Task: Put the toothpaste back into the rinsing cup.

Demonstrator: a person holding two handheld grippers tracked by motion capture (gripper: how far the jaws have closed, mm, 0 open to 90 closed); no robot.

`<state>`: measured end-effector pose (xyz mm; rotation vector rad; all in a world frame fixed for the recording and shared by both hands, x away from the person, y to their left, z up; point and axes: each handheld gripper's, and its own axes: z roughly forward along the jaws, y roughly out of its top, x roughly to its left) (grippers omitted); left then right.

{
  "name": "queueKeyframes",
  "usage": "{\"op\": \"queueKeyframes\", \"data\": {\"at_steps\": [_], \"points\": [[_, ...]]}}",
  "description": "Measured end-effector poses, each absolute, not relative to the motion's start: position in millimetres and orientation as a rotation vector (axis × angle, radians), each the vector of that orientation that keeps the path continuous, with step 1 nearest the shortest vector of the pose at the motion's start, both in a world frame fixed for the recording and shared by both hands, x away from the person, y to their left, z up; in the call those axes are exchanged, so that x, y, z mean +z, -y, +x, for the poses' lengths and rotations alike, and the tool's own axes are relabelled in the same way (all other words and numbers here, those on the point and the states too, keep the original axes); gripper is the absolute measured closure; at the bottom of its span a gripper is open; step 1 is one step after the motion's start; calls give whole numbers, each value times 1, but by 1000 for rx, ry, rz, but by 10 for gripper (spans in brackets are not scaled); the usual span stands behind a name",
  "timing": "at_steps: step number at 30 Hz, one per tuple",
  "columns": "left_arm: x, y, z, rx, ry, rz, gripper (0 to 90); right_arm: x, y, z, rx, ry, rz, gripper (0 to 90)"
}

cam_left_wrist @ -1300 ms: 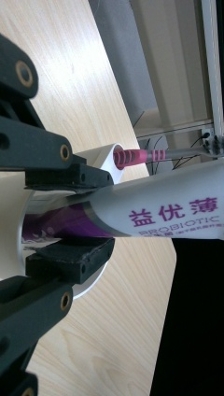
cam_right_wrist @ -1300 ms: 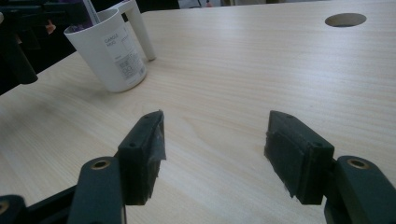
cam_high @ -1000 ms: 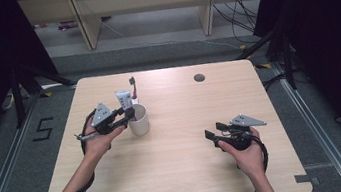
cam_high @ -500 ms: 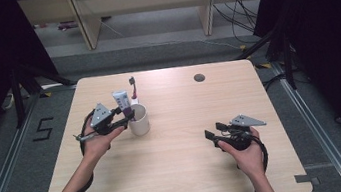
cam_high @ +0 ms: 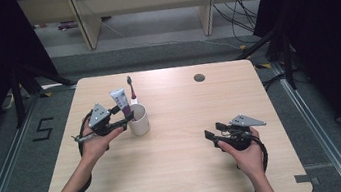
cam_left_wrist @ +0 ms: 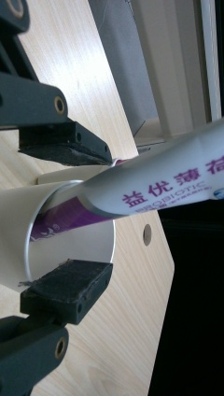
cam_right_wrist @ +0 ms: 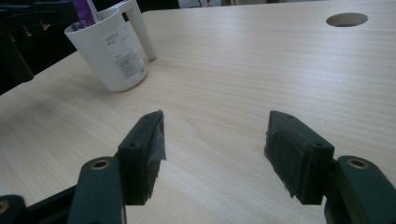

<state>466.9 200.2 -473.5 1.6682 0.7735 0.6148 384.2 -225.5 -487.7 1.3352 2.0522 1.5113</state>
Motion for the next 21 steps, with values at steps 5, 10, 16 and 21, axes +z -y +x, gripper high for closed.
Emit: {"op": "queueKeyframes", "data": {"at_steps": [5,10,16,21], "points": [[-473,-201,466,616,-773,1666,394,-488,226,385,1510,-2049,1328,382],[-473,-202,465,618,-772,1675,381,-488,228,386,1499,-2050,1287,382],[-474,-205,464,618,-774,1667,377,-487,228,386,1494,-2043,1293,382],[-473,-207,462,620,-780,1673,375,-488,228,386,1492,-2047,1291,382]]}}
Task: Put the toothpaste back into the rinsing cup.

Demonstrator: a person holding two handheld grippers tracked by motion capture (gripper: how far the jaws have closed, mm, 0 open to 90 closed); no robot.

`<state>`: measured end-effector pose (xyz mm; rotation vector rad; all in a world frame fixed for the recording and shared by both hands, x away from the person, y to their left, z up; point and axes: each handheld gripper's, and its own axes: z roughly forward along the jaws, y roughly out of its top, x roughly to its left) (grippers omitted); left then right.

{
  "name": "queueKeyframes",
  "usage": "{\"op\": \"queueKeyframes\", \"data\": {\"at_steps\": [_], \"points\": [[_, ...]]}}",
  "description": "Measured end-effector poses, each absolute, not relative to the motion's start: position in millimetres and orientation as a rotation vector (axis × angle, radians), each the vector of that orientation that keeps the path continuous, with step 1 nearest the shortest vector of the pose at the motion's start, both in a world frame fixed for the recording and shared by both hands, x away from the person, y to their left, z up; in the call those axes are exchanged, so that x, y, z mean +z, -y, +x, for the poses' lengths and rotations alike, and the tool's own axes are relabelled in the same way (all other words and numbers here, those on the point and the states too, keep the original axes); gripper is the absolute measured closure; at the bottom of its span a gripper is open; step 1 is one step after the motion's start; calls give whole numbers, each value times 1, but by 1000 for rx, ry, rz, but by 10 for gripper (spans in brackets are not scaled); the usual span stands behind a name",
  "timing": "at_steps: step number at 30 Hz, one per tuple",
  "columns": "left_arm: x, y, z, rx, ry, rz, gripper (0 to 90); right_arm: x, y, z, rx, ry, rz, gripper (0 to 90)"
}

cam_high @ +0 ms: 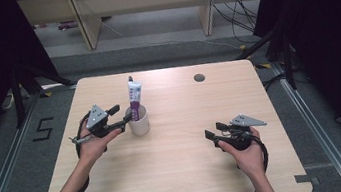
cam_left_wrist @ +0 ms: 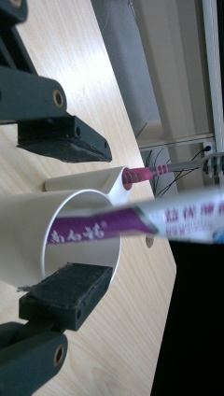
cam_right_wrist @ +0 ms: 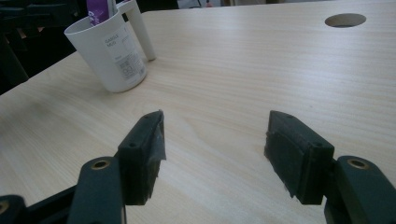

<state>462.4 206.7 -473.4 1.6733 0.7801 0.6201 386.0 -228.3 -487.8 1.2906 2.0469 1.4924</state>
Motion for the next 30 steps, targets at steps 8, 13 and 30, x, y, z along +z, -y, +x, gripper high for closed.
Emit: {"op": "queueKeyframes", "data": {"at_steps": [8,13,30], "points": [[-472,-215,454,621,-787,1661,372,-487,229,386,1492,-2044,1292,382],[-469,-223,444,624,-787,1647,366,-487,231,386,1462,-2048,1277,382],[-493,-279,387,668,-882,1607,353,-487,230,385,1448,-2046,1296,381]]}}
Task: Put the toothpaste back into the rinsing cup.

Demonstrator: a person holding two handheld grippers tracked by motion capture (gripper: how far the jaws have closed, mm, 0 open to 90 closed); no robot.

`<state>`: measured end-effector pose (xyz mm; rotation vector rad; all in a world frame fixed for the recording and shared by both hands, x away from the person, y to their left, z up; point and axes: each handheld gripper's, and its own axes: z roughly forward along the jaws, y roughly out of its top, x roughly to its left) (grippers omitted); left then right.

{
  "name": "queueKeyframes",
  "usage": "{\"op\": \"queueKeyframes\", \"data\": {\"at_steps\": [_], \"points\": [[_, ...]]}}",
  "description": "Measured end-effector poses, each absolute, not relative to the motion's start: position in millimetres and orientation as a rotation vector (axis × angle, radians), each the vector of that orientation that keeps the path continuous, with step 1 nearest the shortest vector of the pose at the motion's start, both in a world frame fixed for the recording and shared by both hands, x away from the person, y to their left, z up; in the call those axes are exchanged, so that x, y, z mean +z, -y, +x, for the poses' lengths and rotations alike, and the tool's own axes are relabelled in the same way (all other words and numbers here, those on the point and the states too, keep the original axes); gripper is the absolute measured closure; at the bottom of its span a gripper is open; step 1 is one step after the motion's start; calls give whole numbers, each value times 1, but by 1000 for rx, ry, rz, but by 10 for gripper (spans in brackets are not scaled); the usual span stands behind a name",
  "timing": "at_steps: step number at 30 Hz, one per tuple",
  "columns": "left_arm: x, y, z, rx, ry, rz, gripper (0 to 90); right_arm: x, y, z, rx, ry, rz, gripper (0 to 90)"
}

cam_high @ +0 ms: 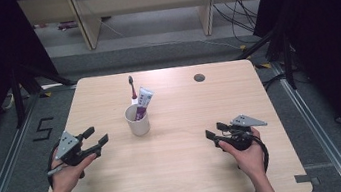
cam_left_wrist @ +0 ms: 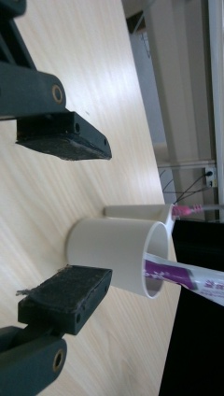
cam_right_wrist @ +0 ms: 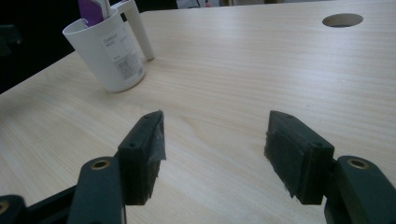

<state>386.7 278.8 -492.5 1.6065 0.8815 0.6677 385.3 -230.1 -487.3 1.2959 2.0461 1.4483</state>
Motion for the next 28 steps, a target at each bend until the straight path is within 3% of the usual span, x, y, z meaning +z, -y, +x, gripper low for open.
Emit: {"op": "queueKeyframes", "data": {"at_steps": [10,28], "points": [[-513,-295,366,694,-951,1599,351,-490,228,386,1469,-2065,1291,382],[-524,-292,364,714,-964,1597,345,-495,224,387,1468,-2080,1309,382]]}}
